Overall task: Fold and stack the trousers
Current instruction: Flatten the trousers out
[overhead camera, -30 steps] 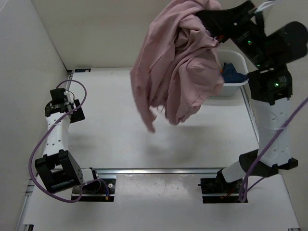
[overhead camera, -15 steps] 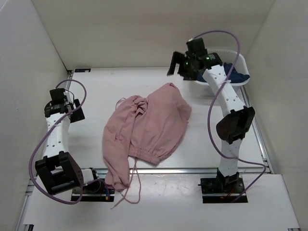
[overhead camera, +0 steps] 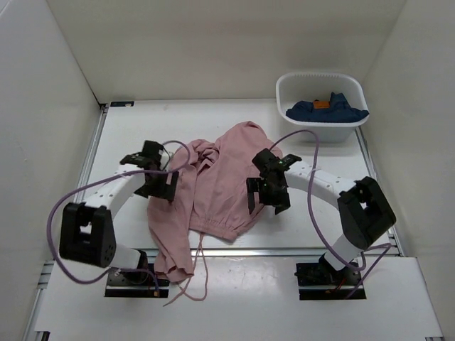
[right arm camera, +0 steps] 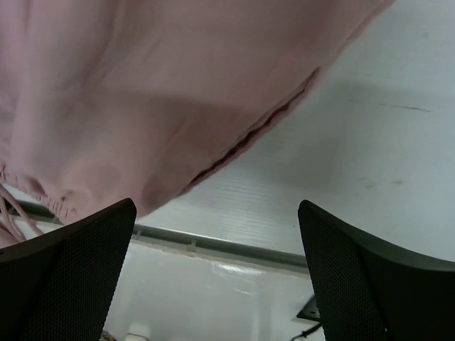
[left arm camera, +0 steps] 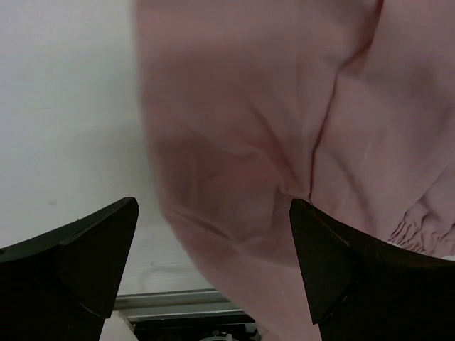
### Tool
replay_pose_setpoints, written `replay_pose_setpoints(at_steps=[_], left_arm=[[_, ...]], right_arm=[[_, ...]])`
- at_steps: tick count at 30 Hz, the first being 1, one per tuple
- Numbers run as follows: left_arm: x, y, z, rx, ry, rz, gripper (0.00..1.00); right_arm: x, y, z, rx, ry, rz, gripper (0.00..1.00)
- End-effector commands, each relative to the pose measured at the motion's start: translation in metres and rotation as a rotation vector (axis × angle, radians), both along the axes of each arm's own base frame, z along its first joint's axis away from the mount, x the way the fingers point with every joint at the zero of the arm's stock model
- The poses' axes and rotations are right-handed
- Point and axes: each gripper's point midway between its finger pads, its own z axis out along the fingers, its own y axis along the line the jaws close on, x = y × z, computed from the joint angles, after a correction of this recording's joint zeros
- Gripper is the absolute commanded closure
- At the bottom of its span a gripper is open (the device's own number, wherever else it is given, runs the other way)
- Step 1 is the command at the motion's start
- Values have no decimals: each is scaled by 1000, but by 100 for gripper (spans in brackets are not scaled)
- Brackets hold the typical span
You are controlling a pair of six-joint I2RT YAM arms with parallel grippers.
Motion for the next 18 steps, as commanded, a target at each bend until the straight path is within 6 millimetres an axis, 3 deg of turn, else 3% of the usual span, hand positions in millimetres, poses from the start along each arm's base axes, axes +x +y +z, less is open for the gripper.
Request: replay_pose_setpoints(at_steps=[1, 3, 4, 6, 7, 8, 9, 10, 11, 13, 14, 16, 17, 18], left_arm=[[-24, -11, -37, 38, 147, -64, 0], [-25, 0, -53, 102, 178, -49, 0], [-27, 5, -64, 135, 216, -44, 0], [-26, 11, -72, 175, 236, -37, 0], [-28, 11, -75, 178, 249, -38, 6], [-29, 9, -77, 165, 261, -42, 16], [-30, 9, -79, 167, 270, -42, 49], [-30, 9, -79, 167, 271, -42, 72], [-29, 13, -79, 189, 266, -38, 86], [-24, 31, -70, 229, 230, 16, 86], [-18, 38, -63, 244, 201, 43, 86], [-2, 64, -43, 269, 115, 143, 86], [3, 78, -32, 298, 79, 187, 86], [10, 87, -19, 300, 33, 227, 86]], right_arm=[[16, 28, -9, 96, -33, -71, 1], [18, 29, -19, 86, -21, -72, 1], [17, 27, -29, 74, 17, -81, 5], [22, 33, -36, 94, 34, -84, 27], [26, 34, -35, 109, 31, -91, 33], [28, 31, -38, 103, 41, -115, 46], [33, 27, -36, 90, 29, -129, 80], [35, 18, -36, 54, 35, -157, 90], [41, 4, -35, 26, 28, -198, 98], [49, -22, -27, -23, 4, -261, 100], [55, -53, -24, -91, -1, -336, 100], [66, -88, -6, -146, -49, -399, 100], [66, -119, 0, -194, -33, -468, 100], [68, -137, 8, -225, -51, -465, 100]])
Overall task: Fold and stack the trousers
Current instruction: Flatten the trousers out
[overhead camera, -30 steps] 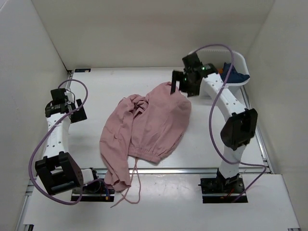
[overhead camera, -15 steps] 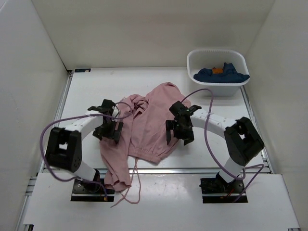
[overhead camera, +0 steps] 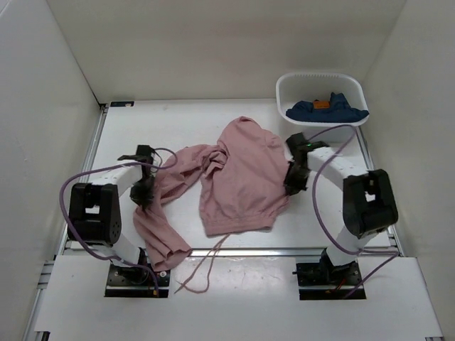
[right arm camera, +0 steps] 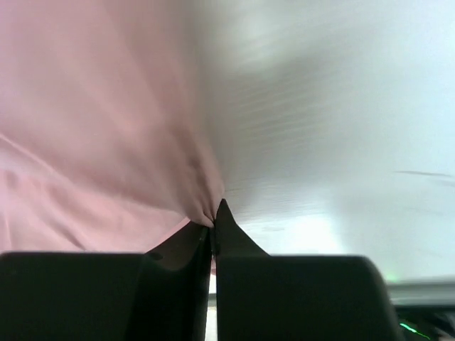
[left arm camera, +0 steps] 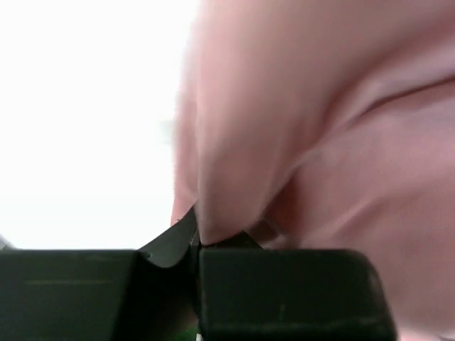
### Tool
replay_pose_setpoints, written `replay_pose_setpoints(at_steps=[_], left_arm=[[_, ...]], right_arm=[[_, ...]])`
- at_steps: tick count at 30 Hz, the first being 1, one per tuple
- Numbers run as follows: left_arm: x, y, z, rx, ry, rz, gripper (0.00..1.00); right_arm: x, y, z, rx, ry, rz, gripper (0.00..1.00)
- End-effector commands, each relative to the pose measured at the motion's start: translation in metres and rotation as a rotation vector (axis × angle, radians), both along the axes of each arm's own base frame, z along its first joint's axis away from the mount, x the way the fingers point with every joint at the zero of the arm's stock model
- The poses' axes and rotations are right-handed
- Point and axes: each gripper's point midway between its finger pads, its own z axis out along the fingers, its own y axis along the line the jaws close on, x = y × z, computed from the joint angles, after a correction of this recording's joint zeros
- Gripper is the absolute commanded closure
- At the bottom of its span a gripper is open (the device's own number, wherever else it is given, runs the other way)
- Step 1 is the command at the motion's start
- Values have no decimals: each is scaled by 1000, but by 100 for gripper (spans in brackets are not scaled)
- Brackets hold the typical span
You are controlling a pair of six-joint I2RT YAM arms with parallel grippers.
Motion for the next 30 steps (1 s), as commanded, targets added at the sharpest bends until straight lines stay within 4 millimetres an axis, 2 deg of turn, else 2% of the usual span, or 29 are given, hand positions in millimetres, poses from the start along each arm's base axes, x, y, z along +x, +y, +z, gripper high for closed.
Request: replay_pose_setpoints(at_steps=[1, 2, 3, 4, 5, 6, 7, 8, 9, 10, 11, 12, 13, 15, 16, 18, 19, 20, 21, 23, 24, 27, 29, 30], left_arm=[[36, 56, 53, 122, -237, 165, 86], [48, 67, 70, 146, -290, 196, 79], [52, 78, 78, 161, -313, 233, 54], [64, 86, 94, 179, -367, 253, 40], [70, 88, 102, 187, -391, 257, 26], [74, 91, 101, 190, -387, 268, 11], [79, 94, 106, 201, -399, 272, 4], [87, 98, 119, 219, -434, 282, 3], [89, 100, 119, 229, -433, 285, 3], [89, 100, 119, 229, -433, 285, 3], [81, 108, 130, 244, -446, 310, 3], [70, 106, 121, 221, -413, 310, 3], [62, 103, 117, 209, -392, 304, 3], [38, 100, 109, 194, -344, 305, 3], [21, 98, 93, 195, -293, 301, 3], [2, 98, 83, 197, -264, 309, 3], [-12, 96, 68, 197, -212, 305, 3], [-18, 97, 65, 198, -206, 314, 3], [-22, 96, 63, 198, -202, 313, 3], [-36, 97, 55, 199, -164, 321, 3], [-39, 96, 54, 199, -164, 321, 2], [-60, 98, 41, 201, -106, 340, 2], [-75, 97, 28, 200, -65, 350, 0], [-79, 99, 22, 200, -45, 360, 0]], right_arm=[[18, -98, 45, -228, -69, -134, 100], [16, -111, 51, -268, -56, -124, 100], [19, -125, 54, -311, -41, -81, 96], [34, -130, 69, -343, -74, -63, 87], [34, -141, 76, -414, -51, -40, 76], [40, -146, 76, -447, -29, -1, 65], [47, -143, 84, -477, -46, 20, 51], [63, -140, 101, -495, -100, 26, 34], [69, -135, 109, -492, -126, 44, 30], [75, -121, 117, -484, -163, 72, 25], [76, -90, 139, -427, -249, 140, 19], [73, -76, 151, -382, -301, 162, 18], [65, -56, 152, -356, -324, 221, 17], [45, -37, 156, -306, -358, 283, 17], [26, -23, 138, -288, -324, 353, 17], [-5, 1, 126, -220, -300, 416, 17], [-23, -1, 108, -237, -248, 445, 17], [-33, 3, 100, -242, -226, 465, 17], [-52, 15, 95, -219, -201, 500, 17], [-79, 22, 77, -215, -139, 554, 17], [-96, 33, 70, -220, -123, 602, 17], [-125, 48, 46, -227, -76, 673, 16], [-138, 44, 26, -262, -29, 663, 15], [-135, 45, 19, -271, -38, 649, 15]])
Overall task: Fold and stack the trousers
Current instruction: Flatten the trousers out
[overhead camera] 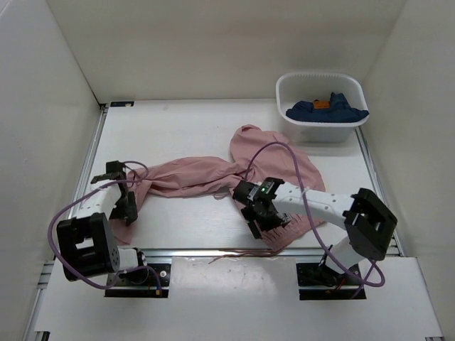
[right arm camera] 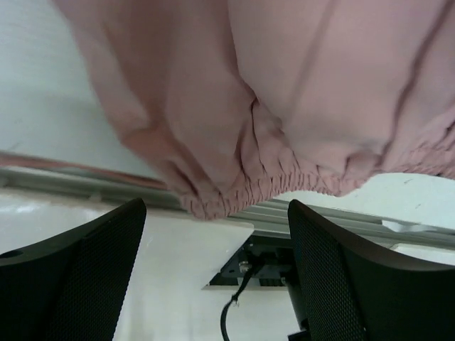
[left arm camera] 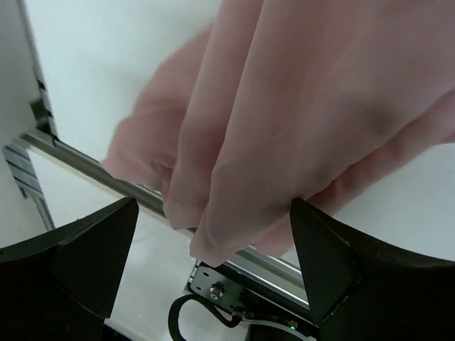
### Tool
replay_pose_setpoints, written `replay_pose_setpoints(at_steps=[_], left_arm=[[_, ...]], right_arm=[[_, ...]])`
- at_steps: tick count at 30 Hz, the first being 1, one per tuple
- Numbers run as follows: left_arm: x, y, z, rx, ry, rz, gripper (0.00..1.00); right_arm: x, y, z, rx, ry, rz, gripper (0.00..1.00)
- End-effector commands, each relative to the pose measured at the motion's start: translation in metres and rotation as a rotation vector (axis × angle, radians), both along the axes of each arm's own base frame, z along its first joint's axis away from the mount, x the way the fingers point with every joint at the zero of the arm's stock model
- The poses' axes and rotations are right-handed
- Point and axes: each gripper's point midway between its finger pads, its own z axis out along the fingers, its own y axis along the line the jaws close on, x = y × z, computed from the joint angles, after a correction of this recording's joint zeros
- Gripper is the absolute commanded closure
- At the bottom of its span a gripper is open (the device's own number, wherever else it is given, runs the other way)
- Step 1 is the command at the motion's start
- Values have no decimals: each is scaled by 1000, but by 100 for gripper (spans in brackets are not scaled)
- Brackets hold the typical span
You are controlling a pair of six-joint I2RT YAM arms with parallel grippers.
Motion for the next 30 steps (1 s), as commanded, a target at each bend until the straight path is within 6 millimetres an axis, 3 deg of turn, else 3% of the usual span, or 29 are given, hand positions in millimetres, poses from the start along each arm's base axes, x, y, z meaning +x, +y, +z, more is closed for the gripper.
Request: replay_pose_setpoints(at_steps=[1, 5, 6, 7, 9, 10, 11, 14, 15, 16, 18, 19, 20, 21, 22, 26, 30], left_arm=[[-10, 3, -12, -4, 18, 25, 2], [-13, 11, -20, -27, 27, 88, 29], [-8, 12, -20, -25, 21, 88, 48], [-5, 15, -17, -22, 8, 99, 59], [1, 19, -16, -17, -15, 108, 86], [5, 24, -13, -12, -31, 123, 86], [5, 31, -11, -10, -37, 153, 86], [25, 56, 13, 22, -137, 224, 86], [24, 73, 23, 38, -170, 283, 86], [39, 90, 47, 69, -246, 312, 86], [44, 117, 74, 110, -324, 379, 86], [56, 131, 102, 144, -399, 393, 86], [59, 136, 113, 147, -425, 399, 86], [58, 139, 121, 149, -423, 411, 86], [65, 144, 140, 167, -464, 409, 86], [75, 143, 152, 149, -481, 390, 86], [90, 131, 136, 111, -424, 341, 86]], right_arm=[[-4, -1, -22, -28, -7, -95, 15], [2, -10, -40, -84, -31, -125, 15], [3, -13, -46, -89, -46, -125, 15], [3, -13, -50, -91, -44, -125, 15], [4, -12, -61, -83, -35, -134, 25], [1, -16, -66, -107, -22, -133, 31], [1, -16, -66, -106, -23, -142, 48], [6, -35, -61, -189, -47, -186, 80], [12, -45, -55, -205, -64, -232, 94], [17, -62, -42, -245, -101, -249, 100], [26, -90, -23, -248, -151, -357, 100], [27, -103, -14, -259, -161, -394, 100], [31, -121, -8, -260, -171, -475, 100], [34, -127, 5, -212, -202, -496, 100], [36, -135, 11, -198, -212, -522, 100], [38, -170, 40, -203, -254, -601, 100], [45, -176, 47, -183, -240, -610, 100]])
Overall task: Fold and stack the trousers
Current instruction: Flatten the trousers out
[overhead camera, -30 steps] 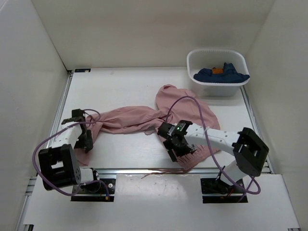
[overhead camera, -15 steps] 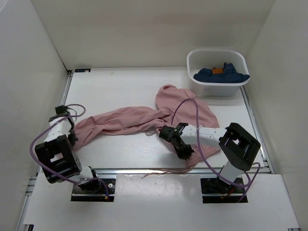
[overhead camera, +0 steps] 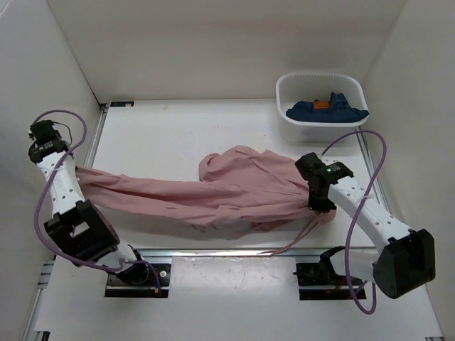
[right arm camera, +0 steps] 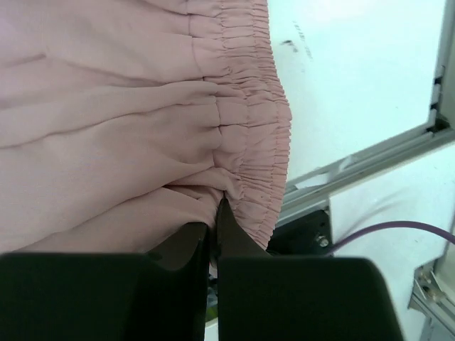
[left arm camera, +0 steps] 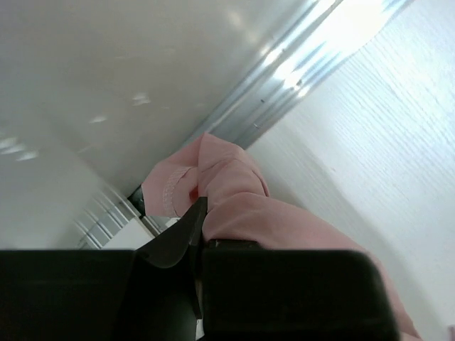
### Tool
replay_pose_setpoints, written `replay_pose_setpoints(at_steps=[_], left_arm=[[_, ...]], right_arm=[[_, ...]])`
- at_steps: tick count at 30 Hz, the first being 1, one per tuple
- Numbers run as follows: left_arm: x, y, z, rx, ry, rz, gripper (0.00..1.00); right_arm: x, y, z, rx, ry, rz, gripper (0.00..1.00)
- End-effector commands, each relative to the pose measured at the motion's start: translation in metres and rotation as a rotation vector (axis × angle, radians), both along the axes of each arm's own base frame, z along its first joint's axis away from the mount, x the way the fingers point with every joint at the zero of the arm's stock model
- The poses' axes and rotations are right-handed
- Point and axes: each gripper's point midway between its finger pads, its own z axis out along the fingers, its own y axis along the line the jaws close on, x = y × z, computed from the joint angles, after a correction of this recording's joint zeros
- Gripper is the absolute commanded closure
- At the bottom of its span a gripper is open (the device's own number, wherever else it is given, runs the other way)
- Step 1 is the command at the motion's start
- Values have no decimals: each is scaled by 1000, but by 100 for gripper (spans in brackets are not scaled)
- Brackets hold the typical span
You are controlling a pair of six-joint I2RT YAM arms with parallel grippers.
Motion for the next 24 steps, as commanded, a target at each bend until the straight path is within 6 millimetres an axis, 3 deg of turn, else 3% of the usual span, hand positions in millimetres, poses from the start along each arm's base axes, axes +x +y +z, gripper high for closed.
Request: replay_pose_setpoints(at_steps=[1, 3, 5, 6, 7, 8, 9, 10, 12, 15, 17, 18, 20, 24], left_arm=[[12, -12, -24, -55, 83, -46, 86], [24, -18, -31, -69, 110, -80, 82], [37, -21, -53, -100, 165, -102, 73], [41, -19, -57, -109, 180, -102, 67], [48, -19, -76, -135, 226, -111, 49], [52, -17, -83, -143, 240, -111, 39], [62, -10, -79, -127, 230, -106, 34], [67, -7, -92, -145, 262, -106, 30], [85, 2, -78, -118, 216, -106, 18], [97, -2, -60, -129, 140, -136, 7], [97, -5, -41, -112, 93, -144, 4], [89, -9, -46, -123, 109, -144, 4], [78, -12, -36, -119, 87, -140, 3], [32, -13, -50, -166, 132, -82, 7]], right_arm=[[-4, -19, 11, -66, 41, 10, 100], [3, -17, 11, -60, 49, 10, 100], [6, -16, 10, -68, 65, 20, 100], [8, -16, 9, -73, 77, 20, 100], [8, -16, 8, -76, 85, 20, 100], [11, -16, 9, -87, 87, 27, 100], [15, -18, 13, -92, 70, 17, 100], [15, -19, 12, -99, 84, 29, 100], [20, -22, 18, -111, 77, 26, 100], [20, -33, 25, -131, 79, -4, 100], [22, -37, 27, -130, 77, -15, 100], [22, -41, 30, -131, 80, -24, 100], [24, -47, 37, -128, 68, -40, 100], [33, -56, 56, -105, 32, -85, 100]])
